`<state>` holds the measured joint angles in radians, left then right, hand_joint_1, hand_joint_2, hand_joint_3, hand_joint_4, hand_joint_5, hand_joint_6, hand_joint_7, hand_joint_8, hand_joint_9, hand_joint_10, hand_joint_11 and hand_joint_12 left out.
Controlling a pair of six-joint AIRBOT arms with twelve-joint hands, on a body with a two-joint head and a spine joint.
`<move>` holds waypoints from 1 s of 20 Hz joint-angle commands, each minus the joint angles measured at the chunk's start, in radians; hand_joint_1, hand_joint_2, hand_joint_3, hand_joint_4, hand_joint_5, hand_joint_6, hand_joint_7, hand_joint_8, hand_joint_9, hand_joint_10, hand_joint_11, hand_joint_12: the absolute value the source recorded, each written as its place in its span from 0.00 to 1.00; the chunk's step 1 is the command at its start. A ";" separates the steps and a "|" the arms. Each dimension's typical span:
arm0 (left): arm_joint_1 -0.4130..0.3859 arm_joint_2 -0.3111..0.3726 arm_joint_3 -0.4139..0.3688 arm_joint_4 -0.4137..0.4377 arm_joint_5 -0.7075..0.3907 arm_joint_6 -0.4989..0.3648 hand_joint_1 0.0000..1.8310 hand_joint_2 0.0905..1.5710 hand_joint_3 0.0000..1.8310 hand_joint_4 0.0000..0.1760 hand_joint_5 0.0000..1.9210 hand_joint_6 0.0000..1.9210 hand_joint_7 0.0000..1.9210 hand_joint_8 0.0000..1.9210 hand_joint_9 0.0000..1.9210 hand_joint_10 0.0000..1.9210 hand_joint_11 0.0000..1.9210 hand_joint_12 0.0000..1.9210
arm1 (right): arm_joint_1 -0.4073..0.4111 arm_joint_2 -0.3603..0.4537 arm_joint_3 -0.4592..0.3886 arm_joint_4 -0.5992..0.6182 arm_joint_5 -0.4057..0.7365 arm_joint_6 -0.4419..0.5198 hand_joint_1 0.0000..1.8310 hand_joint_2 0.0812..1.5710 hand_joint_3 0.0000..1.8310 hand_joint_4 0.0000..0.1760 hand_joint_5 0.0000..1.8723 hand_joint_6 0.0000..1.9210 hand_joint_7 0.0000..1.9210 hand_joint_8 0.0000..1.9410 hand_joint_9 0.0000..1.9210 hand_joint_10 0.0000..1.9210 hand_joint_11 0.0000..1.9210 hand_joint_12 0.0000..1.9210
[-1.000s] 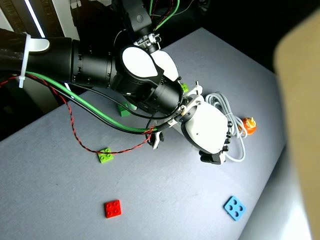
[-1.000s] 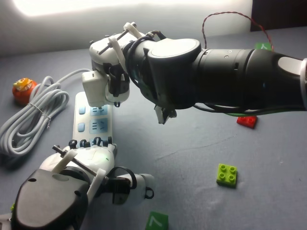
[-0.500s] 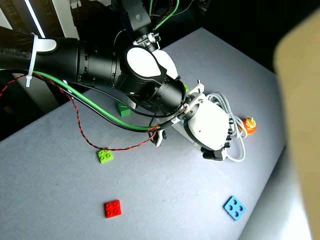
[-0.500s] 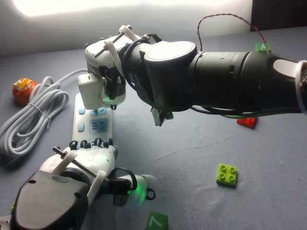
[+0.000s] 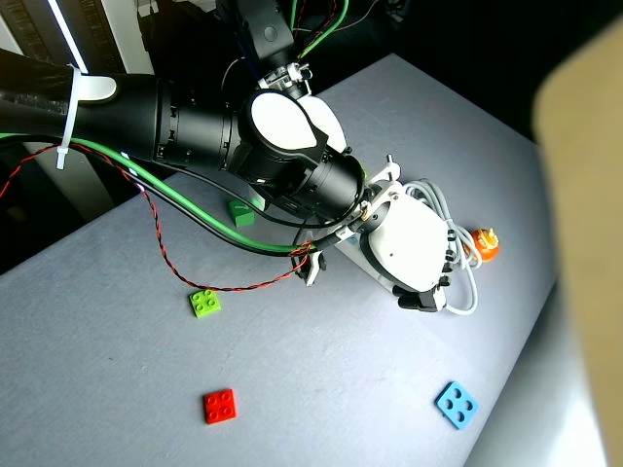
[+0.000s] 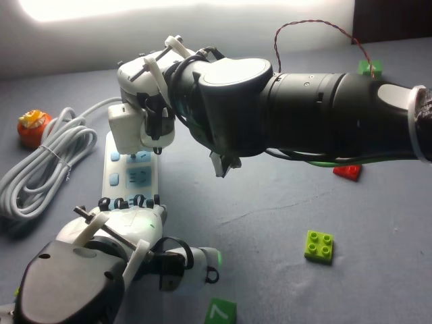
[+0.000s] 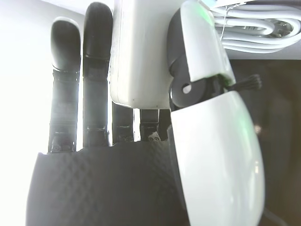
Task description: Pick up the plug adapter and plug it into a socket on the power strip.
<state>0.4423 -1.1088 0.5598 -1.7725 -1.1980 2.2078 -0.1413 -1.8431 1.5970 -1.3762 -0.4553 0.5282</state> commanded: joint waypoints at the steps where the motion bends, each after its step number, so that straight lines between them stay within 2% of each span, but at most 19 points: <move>1: -0.003 0.007 -0.005 0.066 -0.036 -0.001 0.05 0.75 0.00 0.00 0.05 0.00 0.05 0.00 0.05 0.00 0.00 0.18 | 0.004 -0.002 0.005 -0.047 0.012 0.003 0.67 0.72 0.00 0.00 0.47 0.51 0.50 0.62 0.45 0.52 0.32 0.76; 8: -0.001 0.007 -0.006 0.066 -0.043 -0.001 0.04 0.76 0.00 0.00 0.04 0.00 0.04 0.00 0.04 0.00 0.00 0.16 | -0.006 -0.053 0.053 -0.047 0.028 -0.011 0.67 0.71 0.00 0.00 0.49 0.49 0.50 0.62 0.44 0.52 0.32 0.75; 12: 0.001 0.008 -0.006 0.066 -0.044 -0.001 0.04 0.76 0.00 0.00 0.05 0.00 0.05 0.00 0.04 0.00 0.00 0.17 | -0.006 -0.070 0.054 -0.047 0.033 -0.011 0.67 0.71 0.00 0.00 0.48 0.49 0.50 0.61 0.45 0.52 0.33 0.74; 14: 0.001 0.008 -0.007 0.066 -0.044 -0.001 0.07 0.75 0.00 0.00 0.05 0.00 0.06 0.00 0.05 0.00 0.00 0.18 | -0.006 -0.074 0.053 -0.047 0.032 -0.011 0.68 0.71 0.00 0.00 0.49 0.48 0.51 0.60 0.47 0.50 0.37 0.71; 20: 0.005 0.009 -0.013 0.066 -0.049 -0.002 0.06 0.76 0.00 0.00 0.04 0.00 0.05 0.00 0.05 0.00 0.00 0.18 | -0.011 -0.068 0.037 -0.047 0.012 -0.035 0.67 0.71 0.00 0.00 0.49 0.49 0.50 0.61 0.46 0.49 0.35 0.71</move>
<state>0.4484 -1.1057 0.5510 -1.7718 -1.2064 2.2078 -0.1455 -1.9068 1.6394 -1.3964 -0.4583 0.4973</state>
